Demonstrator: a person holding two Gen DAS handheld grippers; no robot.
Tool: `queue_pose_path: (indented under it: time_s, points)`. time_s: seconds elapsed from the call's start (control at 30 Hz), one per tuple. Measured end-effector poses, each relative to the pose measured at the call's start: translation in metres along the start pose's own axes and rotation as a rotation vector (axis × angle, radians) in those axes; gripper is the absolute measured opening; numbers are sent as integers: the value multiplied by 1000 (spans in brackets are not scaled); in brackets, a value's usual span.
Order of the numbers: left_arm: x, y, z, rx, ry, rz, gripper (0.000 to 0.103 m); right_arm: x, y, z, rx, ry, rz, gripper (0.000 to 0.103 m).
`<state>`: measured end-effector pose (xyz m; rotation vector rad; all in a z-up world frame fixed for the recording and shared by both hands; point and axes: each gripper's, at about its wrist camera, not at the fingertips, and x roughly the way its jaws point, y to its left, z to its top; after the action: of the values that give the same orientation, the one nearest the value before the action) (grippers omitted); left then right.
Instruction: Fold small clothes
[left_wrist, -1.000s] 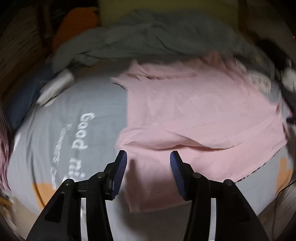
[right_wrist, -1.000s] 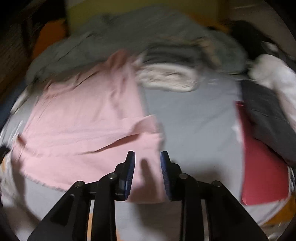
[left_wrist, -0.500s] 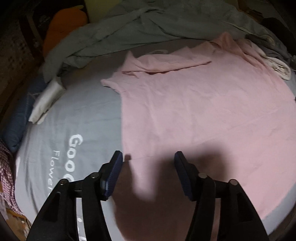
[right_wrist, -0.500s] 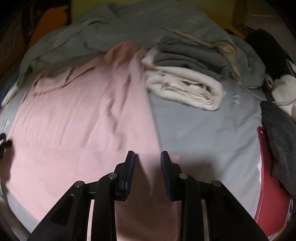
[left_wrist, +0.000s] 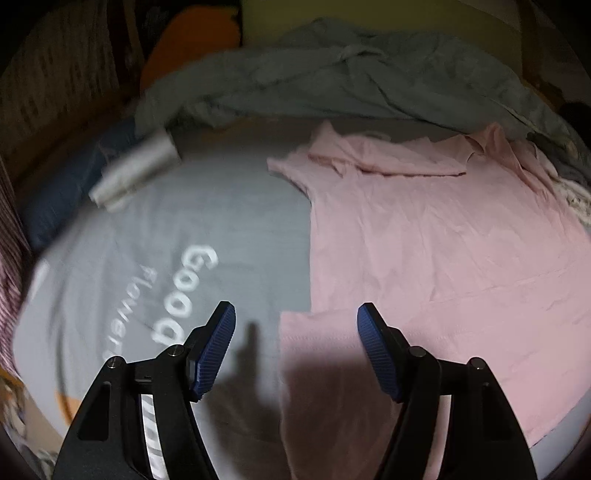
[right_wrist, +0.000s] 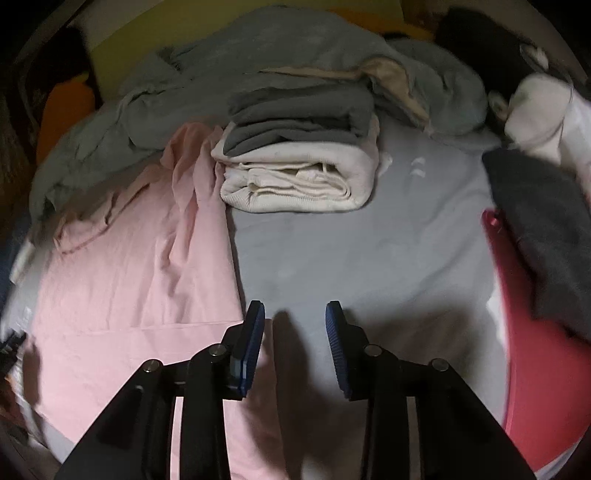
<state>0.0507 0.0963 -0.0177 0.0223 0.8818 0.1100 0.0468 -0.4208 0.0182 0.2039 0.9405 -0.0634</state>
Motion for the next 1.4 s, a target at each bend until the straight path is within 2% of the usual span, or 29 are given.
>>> queue_pose_path:
  time_s: [0.07, 0.13, 0.2, 0.27, 0.33, 0.43, 0.57, 0.6, 0.63, 0.67, 0.7, 0.8, 0.9, 1.0, 1.07, 1.17, 1.27, 1.3, 1.33, 1.4]
  points:
    - [5, 3, 1, -50, 25, -59, 67, 7, -1, 2, 7, 12, 16, 35]
    - [14, 9, 5, -137, 47, -207, 67, 12, 4, 9, -19, -11, 9, 35]
    - [26, 9, 17, -196, 85, -317, 67, 17, 13, 21, -57, -35, 39, 35]
    - [39, 7, 31, -200, 118, -373, 67, 25, 17, 32, -82, -23, 108, 35]
    - [51, 8, 43, -215, 134, -393, 67, 42, 24, 42, -107, 23, 155, 35]
    - [68, 8, 57, -254, 148, -394, 67, 61, 35, 44, -169, 62, 129, 35]
    - [70, -7, 61, -205, 129, -393, 62, 69, 41, 41, -170, 85, 187, 35]
    - [70, -5, 60, -217, 119, -384, 50, 70, 42, 40, -172, 87, 184, 35]
    - [73, -6, 61, -229, 114, -360, 41, 72, 43, 41, -174, 92, 174, 28]
    - [75, -8, 60, -225, 108, -320, 17, 74, 42, 42, -165, 87, 164, 21]
    - [75, -8, 60, -212, 100, -289, 3, 75, 41, 42, -151, 86, 170, 8]
    - [74, -3, 58, -225, 82, -297, 3, 72, 39, 40, -143, 69, 164, 2]
    - [66, 3, 59, -240, 47, -285, 3, 65, 37, 43, -156, 24, 72, 1]
    - [72, -3, 59, -193, 47, -252, 3, 66, 26, 49, -93, 36, 95, 1]
    - [82, -9, 55, -155, 65, -213, 3, 70, 31, 46, -132, 38, 61, 1]
    - [76, -16, 55, -111, 45, -171, 6, 74, 41, 39, -203, 20, 0, 1]
    - [72, -16, 53, -102, 35, -170, 8, 68, 46, 36, -264, -17, -37, 2]
    - [69, -14, 53, -104, 22, -169, 8, 63, 42, 34, -268, -25, -39, 9]
    - [65, -14, 52, -103, 5, -171, 8, 57, 42, 33, -274, -42, -63, 23]
    - [54, -15, 51, -81, -32, -172, 8, 48, 43, 31, -295, -77, -135, 37]
